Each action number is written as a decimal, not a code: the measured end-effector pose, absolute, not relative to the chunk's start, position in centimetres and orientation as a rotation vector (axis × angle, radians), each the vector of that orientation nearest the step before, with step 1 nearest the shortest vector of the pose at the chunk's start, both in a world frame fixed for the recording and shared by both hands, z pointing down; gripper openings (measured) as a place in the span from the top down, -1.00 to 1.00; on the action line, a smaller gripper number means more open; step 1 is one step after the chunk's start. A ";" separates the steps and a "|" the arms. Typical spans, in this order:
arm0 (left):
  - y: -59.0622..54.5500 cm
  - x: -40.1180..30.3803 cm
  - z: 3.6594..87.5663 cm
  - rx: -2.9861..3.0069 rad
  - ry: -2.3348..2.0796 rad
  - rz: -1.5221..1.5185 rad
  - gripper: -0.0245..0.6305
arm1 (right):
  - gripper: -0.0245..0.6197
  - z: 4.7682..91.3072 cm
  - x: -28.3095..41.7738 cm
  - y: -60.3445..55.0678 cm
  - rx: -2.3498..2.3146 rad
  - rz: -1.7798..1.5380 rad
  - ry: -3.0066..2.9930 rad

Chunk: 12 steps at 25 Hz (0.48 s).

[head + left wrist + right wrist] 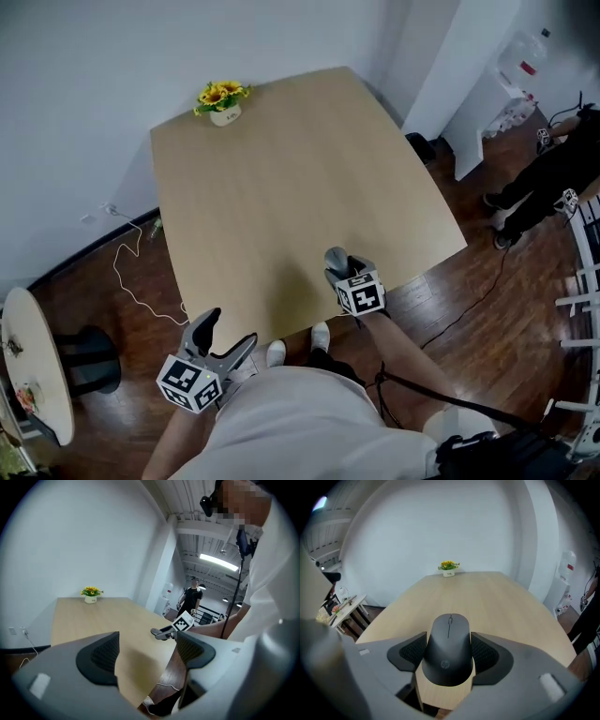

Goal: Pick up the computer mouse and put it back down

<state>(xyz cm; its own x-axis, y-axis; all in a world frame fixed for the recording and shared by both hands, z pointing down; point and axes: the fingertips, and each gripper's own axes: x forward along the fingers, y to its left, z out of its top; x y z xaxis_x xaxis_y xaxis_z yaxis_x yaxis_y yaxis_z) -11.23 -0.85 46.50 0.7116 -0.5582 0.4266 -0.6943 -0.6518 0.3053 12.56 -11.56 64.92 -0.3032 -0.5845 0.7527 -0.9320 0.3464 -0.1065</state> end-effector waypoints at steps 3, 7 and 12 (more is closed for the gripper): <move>-0.9 -12.2 46.8 2.415 -1.028 0.422 -0.17 | 0.00 69.2 12.0 -14.1 1.278 0.716 -1.970; -0.9 -12.6 46.7 2.365 -1.094 0.430 -0.17 | 0.00 73.3 11.8 -16.1 1.218 0.681 -1.946; -1.4 -13.2 46.5 2.308 -1.172 0.412 -0.17 | -0.01 75.4 11.5 -16.2 1.200 0.683 -1.926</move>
